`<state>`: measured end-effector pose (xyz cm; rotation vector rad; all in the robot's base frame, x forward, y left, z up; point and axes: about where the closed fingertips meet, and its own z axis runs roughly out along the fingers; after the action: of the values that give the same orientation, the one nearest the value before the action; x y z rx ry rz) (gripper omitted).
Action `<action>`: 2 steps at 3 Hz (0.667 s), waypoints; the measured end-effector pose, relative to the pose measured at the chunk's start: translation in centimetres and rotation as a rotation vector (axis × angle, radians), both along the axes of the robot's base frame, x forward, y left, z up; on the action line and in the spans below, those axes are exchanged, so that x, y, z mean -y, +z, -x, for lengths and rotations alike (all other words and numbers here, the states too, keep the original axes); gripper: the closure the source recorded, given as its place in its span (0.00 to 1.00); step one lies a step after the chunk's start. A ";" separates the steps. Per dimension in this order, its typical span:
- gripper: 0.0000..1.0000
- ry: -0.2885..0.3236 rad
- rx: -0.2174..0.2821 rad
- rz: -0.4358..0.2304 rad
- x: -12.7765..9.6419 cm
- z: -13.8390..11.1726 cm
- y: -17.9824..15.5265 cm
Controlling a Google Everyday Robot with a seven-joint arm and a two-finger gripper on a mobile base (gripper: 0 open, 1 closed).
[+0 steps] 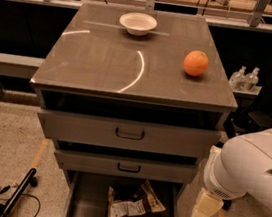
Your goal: Pick brown chip bag from bottom drawer and place on counter
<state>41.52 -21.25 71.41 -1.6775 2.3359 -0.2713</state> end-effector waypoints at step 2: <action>0.00 0.074 -0.045 0.055 -3.5 -1.3 -13.4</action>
Offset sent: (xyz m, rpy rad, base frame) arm 0.0393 0.0199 -0.2151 -0.1543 -0.0501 -0.0942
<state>42.85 -17.75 58.00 -1.8093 2.3123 -0.2886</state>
